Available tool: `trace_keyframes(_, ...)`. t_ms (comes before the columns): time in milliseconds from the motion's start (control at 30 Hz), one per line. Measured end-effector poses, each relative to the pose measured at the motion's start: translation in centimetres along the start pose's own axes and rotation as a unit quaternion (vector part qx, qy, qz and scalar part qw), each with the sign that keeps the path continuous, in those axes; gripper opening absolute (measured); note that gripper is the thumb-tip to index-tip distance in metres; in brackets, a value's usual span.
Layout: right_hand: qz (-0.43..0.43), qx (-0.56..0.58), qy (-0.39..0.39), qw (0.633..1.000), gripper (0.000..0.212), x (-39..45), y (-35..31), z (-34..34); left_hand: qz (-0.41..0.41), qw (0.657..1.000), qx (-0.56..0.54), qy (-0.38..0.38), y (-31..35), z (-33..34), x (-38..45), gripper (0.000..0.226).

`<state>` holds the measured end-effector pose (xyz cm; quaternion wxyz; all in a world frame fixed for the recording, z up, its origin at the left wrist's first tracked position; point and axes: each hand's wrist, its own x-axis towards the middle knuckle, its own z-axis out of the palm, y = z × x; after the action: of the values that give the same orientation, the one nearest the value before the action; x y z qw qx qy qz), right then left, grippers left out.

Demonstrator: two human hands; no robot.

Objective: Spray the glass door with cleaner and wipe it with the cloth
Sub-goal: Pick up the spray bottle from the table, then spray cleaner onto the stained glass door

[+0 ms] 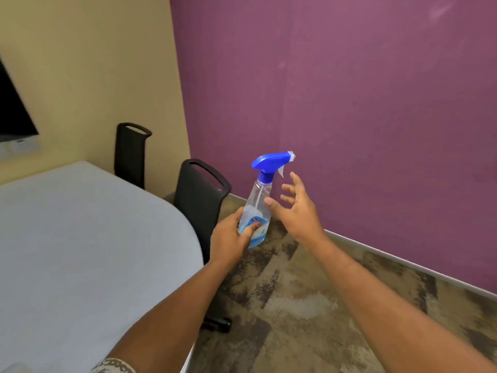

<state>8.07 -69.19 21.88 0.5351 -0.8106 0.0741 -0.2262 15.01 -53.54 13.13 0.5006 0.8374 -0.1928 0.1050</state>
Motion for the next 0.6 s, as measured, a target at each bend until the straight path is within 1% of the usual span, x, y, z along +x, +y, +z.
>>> trace_keyframes(100,-0.013,-0.005,0.056,0.998,0.093,1.4,1.1,-3.9,0.020,1.000,-0.019,0.001,3.0,4.1,1.5,0.054)
trace_keyframes(167,-0.031,-0.024,0.107,0.993,0.088,2.4,1.8,-6.4,0.027,0.999,-0.036,-0.003,5.0,7.0,2.7,0.050)
trace_keyframes(267,-0.044,-0.044,0.165,0.984,0.086,4.0,2.5,-10.2,0.033,0.997,-0.067,-0.016,7.9,11.5,4.6,0.057)
trace_keyframes(333,-0.043,-0.051,0.197,0.978,0.090,5.3,2.9,-12.8,0.060,0.995,-0.076,-0.037,9.7,14.7,5.8,0.053)
trace_keyframes(400,-0.043,-0.054,0.229,0.971,0.089,6.3,3.3,-15.3,0.096,0.990,-0.079,-0.059,11.6,17.5,6.9,0.048)
trace_keyframes(500,-0.035,-0.063,0.278,0.958,0.080,8.2,4.5,-19.2,0.149,0.981,-0.088,-0.090,14.2,22.4,8.6,0.043)
trace_keyframes(600,-0.013,-0.069,0.313,0.947,0.072,10.2,6.4,-22.7,0.165,0.973,-0.100,-0.126,16.0,27.1,10.0,0.038)
